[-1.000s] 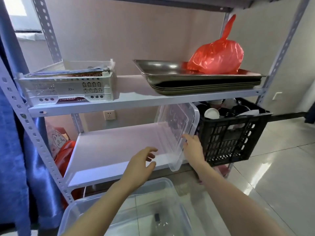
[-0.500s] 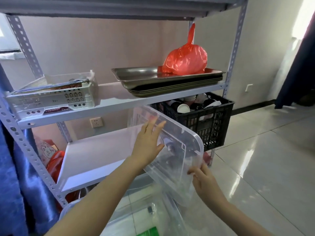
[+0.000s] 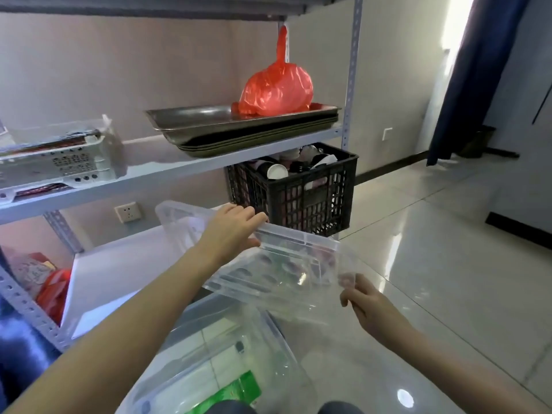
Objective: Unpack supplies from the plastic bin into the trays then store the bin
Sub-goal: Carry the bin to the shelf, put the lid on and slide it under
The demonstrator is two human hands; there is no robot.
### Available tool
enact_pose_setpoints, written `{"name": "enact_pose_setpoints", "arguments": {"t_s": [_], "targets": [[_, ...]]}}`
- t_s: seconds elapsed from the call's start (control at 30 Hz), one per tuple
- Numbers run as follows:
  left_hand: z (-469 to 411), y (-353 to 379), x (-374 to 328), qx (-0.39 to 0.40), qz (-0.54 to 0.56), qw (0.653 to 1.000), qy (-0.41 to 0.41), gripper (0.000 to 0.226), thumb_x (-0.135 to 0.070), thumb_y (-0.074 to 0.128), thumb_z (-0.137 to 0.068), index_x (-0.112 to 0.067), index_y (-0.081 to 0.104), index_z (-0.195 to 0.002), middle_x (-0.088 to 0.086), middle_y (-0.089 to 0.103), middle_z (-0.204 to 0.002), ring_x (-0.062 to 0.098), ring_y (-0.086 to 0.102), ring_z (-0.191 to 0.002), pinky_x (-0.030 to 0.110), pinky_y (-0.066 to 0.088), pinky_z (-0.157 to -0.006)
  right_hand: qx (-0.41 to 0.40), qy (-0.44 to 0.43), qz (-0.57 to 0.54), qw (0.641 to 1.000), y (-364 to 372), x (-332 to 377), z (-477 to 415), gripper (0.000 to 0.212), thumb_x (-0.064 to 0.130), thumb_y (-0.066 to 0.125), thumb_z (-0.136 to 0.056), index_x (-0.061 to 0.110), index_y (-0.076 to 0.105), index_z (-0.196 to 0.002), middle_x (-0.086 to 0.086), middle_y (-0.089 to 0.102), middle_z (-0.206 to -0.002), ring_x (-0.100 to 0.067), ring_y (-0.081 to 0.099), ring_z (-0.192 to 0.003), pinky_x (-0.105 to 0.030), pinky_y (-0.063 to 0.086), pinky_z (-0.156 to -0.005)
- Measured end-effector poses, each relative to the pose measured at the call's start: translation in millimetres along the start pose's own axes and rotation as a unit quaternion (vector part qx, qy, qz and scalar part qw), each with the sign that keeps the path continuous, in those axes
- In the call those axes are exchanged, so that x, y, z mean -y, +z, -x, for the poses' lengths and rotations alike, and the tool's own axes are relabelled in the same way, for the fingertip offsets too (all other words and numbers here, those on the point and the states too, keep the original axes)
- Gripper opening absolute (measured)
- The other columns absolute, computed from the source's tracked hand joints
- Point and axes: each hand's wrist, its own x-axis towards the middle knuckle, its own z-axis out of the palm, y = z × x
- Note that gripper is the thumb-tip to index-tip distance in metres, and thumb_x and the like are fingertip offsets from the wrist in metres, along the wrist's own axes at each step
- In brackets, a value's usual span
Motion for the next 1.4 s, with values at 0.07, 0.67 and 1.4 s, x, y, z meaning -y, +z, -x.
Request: {"name": "enact_pose_setpoints", "arguments": {"t_s": [0.07, 0.67, 1.4], "targets": [[10.9, 0.0, -7.3, 0.004, 0.011, 1.000, 0.010, 0.044, -0.033, 0.081, -0.070, -0.015, 0.056, -0.102, 0.007, 0.065, -0.087, 0.028, 0.061, -0.073, 0.035, 0.050, -0.063, -0.033, 0.030, -0.008, 0.999, -7.6, -11.4, 0.0, 0.022, -0.008, 0.057, -0.085, 0.012, 0.061, -0.082, -0.002, 0.056, -0.122, -0.018, 0.065, -0.096, -0.027, 0.051, -0.076], [203.7, 35.7, -70.6, 0.118, 0.149, 0.977, -0.101, 0.038, -0.023, 0.068, -0.064, -0.021, 0.059, -0.101, -0.002, 0.057, -0.088, 0.020, 0.056, -0.079, 0.026, 0.038, -0.068, 0.140, 0.470, -0.479, 0.728, 62.1, 34.7, -74.5, 0.016, -0.007, 0.059, -0.084, 0.001, 0.056, -0.098, -0.017, 0.060, -0.081, -0.024, 0.063, -0.064, -0.037, 0.059, -0.049], [331.7, 67.9, 2.6, 0.087, 0.423, 0.538, -0.724, 0.049, -0.016, 0.060, -0.086, -0.013, 0.047, -0.133, 0.004, 0.058, -0.097, 0.019, 0.059, -0.077, 0.022, 0.046, -0.053, 0.145, 0.423, -0.400, 0.800, 112.8, 0.0, -38.7, 0.061, 0.007, 0.063, -0.089, 0.004, 0.036, -0.143, -0.019, 0.060, -0.102, -0.021, 0.057, -0.072, -0.024, 0.053, -0.049]]}}
